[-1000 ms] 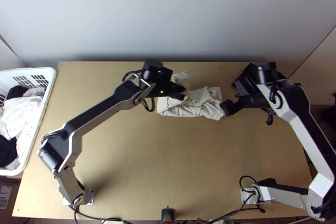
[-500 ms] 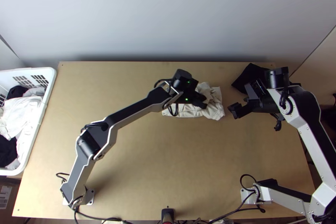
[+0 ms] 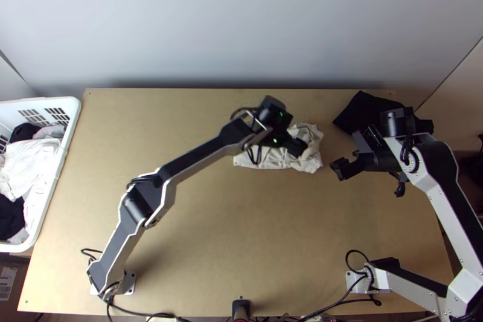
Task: Fold the t-shirt
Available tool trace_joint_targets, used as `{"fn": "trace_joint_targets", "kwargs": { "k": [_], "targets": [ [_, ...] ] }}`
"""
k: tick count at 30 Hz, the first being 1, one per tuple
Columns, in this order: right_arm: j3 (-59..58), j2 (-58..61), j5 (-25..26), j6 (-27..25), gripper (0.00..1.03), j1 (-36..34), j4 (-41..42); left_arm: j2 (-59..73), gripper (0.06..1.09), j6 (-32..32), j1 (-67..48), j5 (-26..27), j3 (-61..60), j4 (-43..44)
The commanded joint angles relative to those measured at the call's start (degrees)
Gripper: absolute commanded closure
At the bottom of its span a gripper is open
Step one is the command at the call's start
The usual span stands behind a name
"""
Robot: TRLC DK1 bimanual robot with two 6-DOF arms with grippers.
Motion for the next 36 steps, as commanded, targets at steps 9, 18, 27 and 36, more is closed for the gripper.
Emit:
{"fn": "trace_joint_targets", "kwargs": {
  "k": [9, 18, 27, 36],
  "targets": [
    [10.3, 21.7, -0.1, 2.4, 0.03, 15.6, 12.5, -25.5, 0.11, 8.4, 12.2, -0.2, -10.4, -27.2],
    [-3.6, 30.6, -2.8, -0.9, 0.03, 9.9, 20.6, -37.3, 0.11, 9.6, 14.4, -4.0, -18.4, -28.2],
    [0.9, 19.4, -3.1, -3.2, 0.03, 11.7, 19.9, -44.9, 0.11, 9.6, 18.6, -4.4, -24.4, -30.1],
    [-3.6, 22.7, 4.2, -12.8, 0.03, 25.4, 28.4, -49.3, 0.11, 9.9, 24.4, -4.4, -25.7, -33.8]
  ]
}}
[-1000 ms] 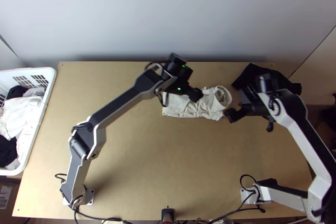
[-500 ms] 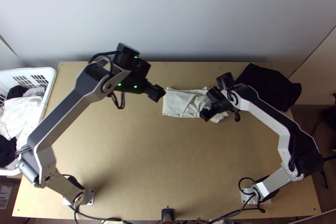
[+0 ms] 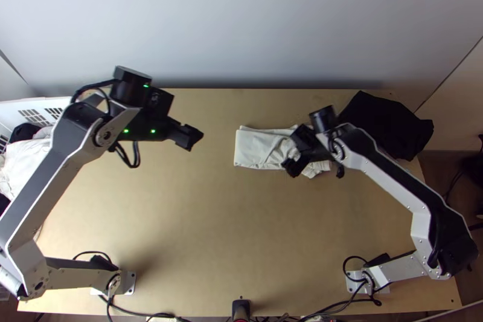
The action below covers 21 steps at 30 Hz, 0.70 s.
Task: Fold the t-shirt
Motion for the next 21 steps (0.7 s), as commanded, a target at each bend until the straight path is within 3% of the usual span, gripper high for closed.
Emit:
{"fn": "trace_joint_targets", "kwargs": {
  "k": [1, 9, 21],
  "targets": [
    [-4.2, 3.5, 5.9, -7.9, 0.03, 8.5, 8.2, -4.3, 0.11, 0.3, 4.0, -0.1, -1.8, -2.6],
    [-9.9, 8.2, 11.9, -14.8, 0.03, 7.4, 24.8, -8.7, 0.11, 0.3, 7.8, -0.2, -4.0, -5.1],
    [-8.6, 13.7, 13.6, -15.6, 0.03, 6.5, 25.4, -11.7, 0.11, 0.7, 9.4, -0.1, -7.6, -4.8]
  ]
}}
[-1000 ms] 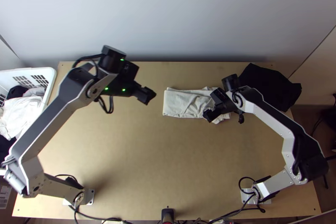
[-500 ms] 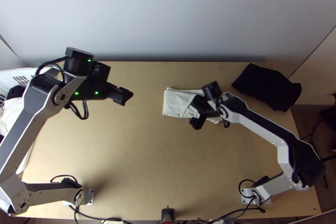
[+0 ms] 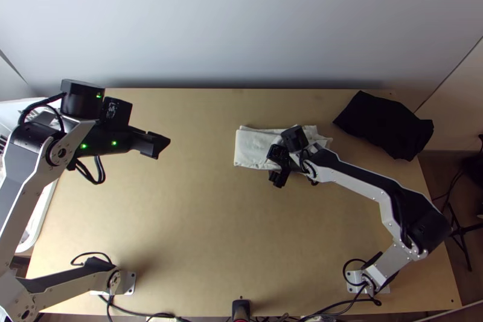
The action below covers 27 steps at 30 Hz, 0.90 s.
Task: Fold the t-shirt
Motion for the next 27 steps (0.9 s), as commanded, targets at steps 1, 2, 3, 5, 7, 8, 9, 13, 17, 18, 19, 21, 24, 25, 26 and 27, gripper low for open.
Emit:
{"fn": "trace_joint_targets", "kwargs": {
  "k": [1, 2, 3, 5, 7, 8, 9, 13, 17, 18, 19, 21, 24, 25, 26, 27],
  "targets": [
    [0.3, 4.3, 2.1, -0.4, 0.06, -0.2, 1.5, -1.1, 0.11, 0.1, 0.7, 0.1, -1.0, 0.2],
    [0.6, 5.0, 2.4, -0.1, 0.15, -0.3, 1.4, -1.1, 0.11, 0.1, 0.7, 0.1, -1.0, 0.2],
    [1.0, 5.7, 2.4, 0.3, 0.28, -0.4, 1.4, -1.2, 0.11, 0.1, 0.7, 0.1, -1.1, 0.2],
    [1.3, 6.4, 2.4, 0.9, 0.51, -0.6, 1.3, -1.4, 0.11, 0.1, 0.8, 0.1, -1.3, 0.2],
    [1.5, 6.8, 2.4, 2.2, 0.76, -0.8, 1.3, -1.7, 0.11, 0.3, 0.9, 0.0, -1.7, 0.2],
    [1.6, 7.0, 2.4, 2.8, 0.89, -1.0, 1.3, -1.8, 0.11, 0.3, 1.1, 0.0, -2.1, 0.2],
    [2.0, 7.0, 2.4, 3.5, 1.00, -1.1, 1.3, -1.9, 0.11, 0.4, 1.3, 0.0, -2.4, 0.2],
    [3.4, 5.7, 2.4, 6.0, 1.00, -2.3, -0.2, -2.3, 0.11, 0.8, 1.4, 0.1, -3.6, 0.5],
    [6.2, 0.4, 2.2, 8.4, 1.00, -4.8, -2.7, -2.4, 0.11, 0.8, 2.1, 0.1, -4.4, 0.7],
    [7.1, -1.0, 2.0, 9.3, 1.00, -5.6, -3.5, -2.4, 0.11, 0.9, 2.3, 0.1, -4.6, 0.8],
    [8.2, -2.5, 1.5, 10.3, 1.00, -6.6, -4.2, -2.5, 0.11, 0.9, 2.5, 0.1, -5.0, 1.0],
    [10.1, -4.8, 0.0, 12.6, 1.00, -8.7, -5.7, -2.5, 0.11, 0.9, 2.9, 0.1, -5.9, 1.2],
    [12.8, -7.7, -1.9, 15.2, 1.00, -12.1, -8.4, -3.1, 0.11, 0.9, 3.3, 0.1, -7.7, 2.5],
    [13.6, -8.7, -2.6, 16.0, 1.00, -13.2, -8.9, -3.1, 0.11, 0.9, 3.3, 0.1, -8.2, 2.7],
    [14.4, -9.6, -3.3, 17.0, 1.00, -14.6, -9.8, -3.2, 0.11, 0.8, 3.3, 0.1, -8.6, 3.1],
    [15.3, -10.3, -4.2, 18.1, 1.00, -16.1, -10.6, -3.3, 0.11, 0.8, 3.3, 0.1, -9.0, 3.3]
  ]
}}
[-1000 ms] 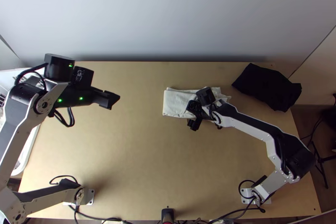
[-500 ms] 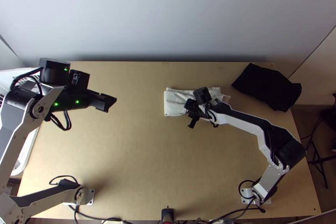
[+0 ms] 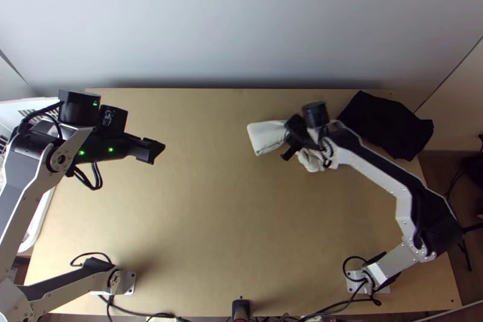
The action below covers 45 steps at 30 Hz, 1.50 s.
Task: Fold the t-shirt
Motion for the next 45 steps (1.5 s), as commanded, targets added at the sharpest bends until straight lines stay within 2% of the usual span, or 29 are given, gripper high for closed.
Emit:
{"fn": "trace_joint_targets", "kwargs": {
  "k": [1, 10, 15, 21, 26, 30, 36, 45],
  "targets": [
    [6.3, -7.1, -4.7, 6.7, 1.00, -8.5, -4.5, -0.6, 0.11, -0.1, 0.6, -0.1, -3.4, 1.8],
    [11.6, -12.8, -15.3, 14.9, 1.00, -27.2, -8.5, -2.5, 0.11, 0.1, 1.2, -0.1, -9.3, 3.8],
    [16.0, -12.3, -22.1, 15.3, 1.00, -40.0, -10.2, -3.0, 0.11, 0.1, 2.0, -0.1, -11.2, 4.4],
    [26.6, -7.4, -30.0, 15.3, 1.00, -54.2, -13.2, -2.7, 0.11, 1.0, 3.5, -0.1, -11.6, 4.8],
    [36.1, 1.6, -34.7, 13.9, 1.00, -61.8, -14.9, -3.0, 0.11, 1.3, 4.1, -0.1, -13.1, 4.8],
    [39.4, 8.6, -35.5, 11.5, 1.00, -62.4, -17.8, -4.6, 0.11, 0.9, 4.2, -0.1, -14.5, 4.9],
    [33.8, 14.8, -35.5, 10.6, 1.00, -55.3, -17.5, -8.1, 0.11, 0.7, 5.9, -0.1, -16.1, 4.5],
    [25.0, 23.0, -34.2, 15.4, 1.00, -43.2, -12.0, -12.7, 0.11, 4.5, 13.7, -0.1, -16.1, 0.1]
  ]
}}
